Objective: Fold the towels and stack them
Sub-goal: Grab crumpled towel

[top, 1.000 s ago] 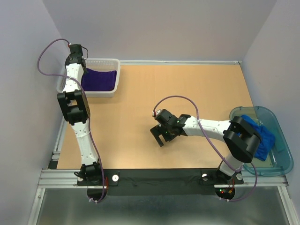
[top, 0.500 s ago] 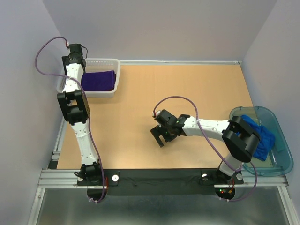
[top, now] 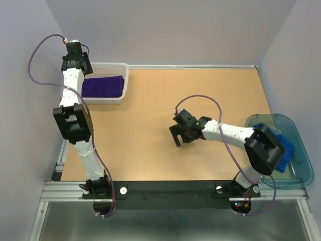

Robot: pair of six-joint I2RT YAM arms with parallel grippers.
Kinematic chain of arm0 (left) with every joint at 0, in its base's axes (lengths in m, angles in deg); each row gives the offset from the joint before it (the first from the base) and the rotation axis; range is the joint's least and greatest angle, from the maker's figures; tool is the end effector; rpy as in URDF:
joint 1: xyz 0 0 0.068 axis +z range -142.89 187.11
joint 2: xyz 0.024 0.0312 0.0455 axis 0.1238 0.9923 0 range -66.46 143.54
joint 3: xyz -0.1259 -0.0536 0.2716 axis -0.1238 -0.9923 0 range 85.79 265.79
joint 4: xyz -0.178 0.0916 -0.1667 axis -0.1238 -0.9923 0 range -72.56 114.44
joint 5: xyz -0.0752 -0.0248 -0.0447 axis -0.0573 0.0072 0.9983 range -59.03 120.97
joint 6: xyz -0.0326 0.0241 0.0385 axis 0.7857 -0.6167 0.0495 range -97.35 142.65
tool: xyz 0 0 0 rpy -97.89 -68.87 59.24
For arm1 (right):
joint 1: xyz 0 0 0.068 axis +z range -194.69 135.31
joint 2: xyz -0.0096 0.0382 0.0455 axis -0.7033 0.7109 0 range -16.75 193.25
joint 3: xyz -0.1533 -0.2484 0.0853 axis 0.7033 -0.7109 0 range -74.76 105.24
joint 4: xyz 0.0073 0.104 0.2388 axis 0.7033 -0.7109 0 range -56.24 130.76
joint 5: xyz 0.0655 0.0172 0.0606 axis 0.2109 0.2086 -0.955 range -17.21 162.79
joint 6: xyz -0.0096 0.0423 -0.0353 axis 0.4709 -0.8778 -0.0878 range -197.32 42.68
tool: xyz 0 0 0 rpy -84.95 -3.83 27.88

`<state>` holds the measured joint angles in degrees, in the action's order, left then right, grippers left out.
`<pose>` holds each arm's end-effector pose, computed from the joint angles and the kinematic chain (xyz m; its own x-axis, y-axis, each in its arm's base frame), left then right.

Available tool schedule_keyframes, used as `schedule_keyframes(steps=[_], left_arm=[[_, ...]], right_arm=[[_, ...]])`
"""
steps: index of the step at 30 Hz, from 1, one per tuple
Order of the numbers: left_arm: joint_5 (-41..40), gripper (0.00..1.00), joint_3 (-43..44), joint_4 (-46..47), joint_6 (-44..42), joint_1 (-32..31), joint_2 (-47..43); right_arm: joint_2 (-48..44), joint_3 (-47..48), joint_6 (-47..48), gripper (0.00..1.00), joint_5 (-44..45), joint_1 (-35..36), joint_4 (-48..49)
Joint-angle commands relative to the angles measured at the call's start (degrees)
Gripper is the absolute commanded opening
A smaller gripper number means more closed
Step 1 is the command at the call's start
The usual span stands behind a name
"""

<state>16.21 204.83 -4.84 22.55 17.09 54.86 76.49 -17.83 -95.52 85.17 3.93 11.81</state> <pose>0.5055 0.0990 0.3586 -0.5162 -0.0891 -0.8518 -0.3805 0.9149 0.1349 0.2148 0.2314 0.2117 -0.7806 -0.4246 -0.4586 -0.4524 0.8902 -0.0543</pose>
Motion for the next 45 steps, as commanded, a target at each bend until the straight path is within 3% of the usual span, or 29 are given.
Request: schedule_keyframes(steps=[1,5,12,14,15,19,27,31,38,41,43,44,45], left_arm=[[12.4,0.7,-7.6,2.2,4.3,-2.4,-14.2],[16.1,0.71,-25.0,6.9,4.1,-8.0,-26.4],[22.8,0.72,-50.7,15.1,4.0,-23.8,-48.8],[26.6,0.73,-58.5,17.1,4.0,-25.4,-52.4],[26.8,0.74,-60.8,17.5,4.1,-26.6,-55.7],[29.3,0.76,-72.3,21.4,4.5,-27.1,-63.8],[26.5,0.89,-80.5,26.6,6.5,-27.1,-73.1],[22.2,0.89,-79.7,25.9,6.2,-27.1,-73.0],[17.9,0.99,-80.1,26.4,7.9,-27.0,-72.4],[17.0,0.99,-80.0,26.4,7.7,-26.8,-71.9],[15.6,0.99,-80.1,26.6,8.0,-26.4,-72.4],[15.5,0.99,-80.1,26.6,7.7,-26.3,-72.4],[15.3,0.99,-80.1,26.7,7.8,-26.4,-72.6]], right_arm=[[-6.6,4.7,-1.8,0.99,8.0,-6.6,-1.5],[-12.0,5.6,-1.9,1.0,13.1,-14.7,-3.4],[-21.4,6.7,-4.2,1.0,22.1,-37.8,-7.8],[-24.2,6.3,-5.5,1.0,22.1,-43.5,-7.9],[-24.8,6.2,-6.1,1.0,22.0,-49.8,-7.9],[-25.5,3.4,-14.2,1.0,27.3,-58.4,-7.2],[-20.9,-4.4,-29.5,1.0,17.9,-78.4,-2.6],[-19.1,-8.9,-31.4,1.0,15.9,-82.9,1.6],[-12.2,-12.2,-32.3,0.99,14.0,-84.2,4.9],[-9.1,-13.2,-32.1,0.92,12.0,-84.4,6.4],[-8.0,-14.0,-32.0,0.79,10.7,-84.4,6.9],[-8.0,-14.1,-31.5,0.71,10.5,-84.4,7.1],[-8.4,-14.0,-30.9,0.52,9.6,-84.4,7.2]])
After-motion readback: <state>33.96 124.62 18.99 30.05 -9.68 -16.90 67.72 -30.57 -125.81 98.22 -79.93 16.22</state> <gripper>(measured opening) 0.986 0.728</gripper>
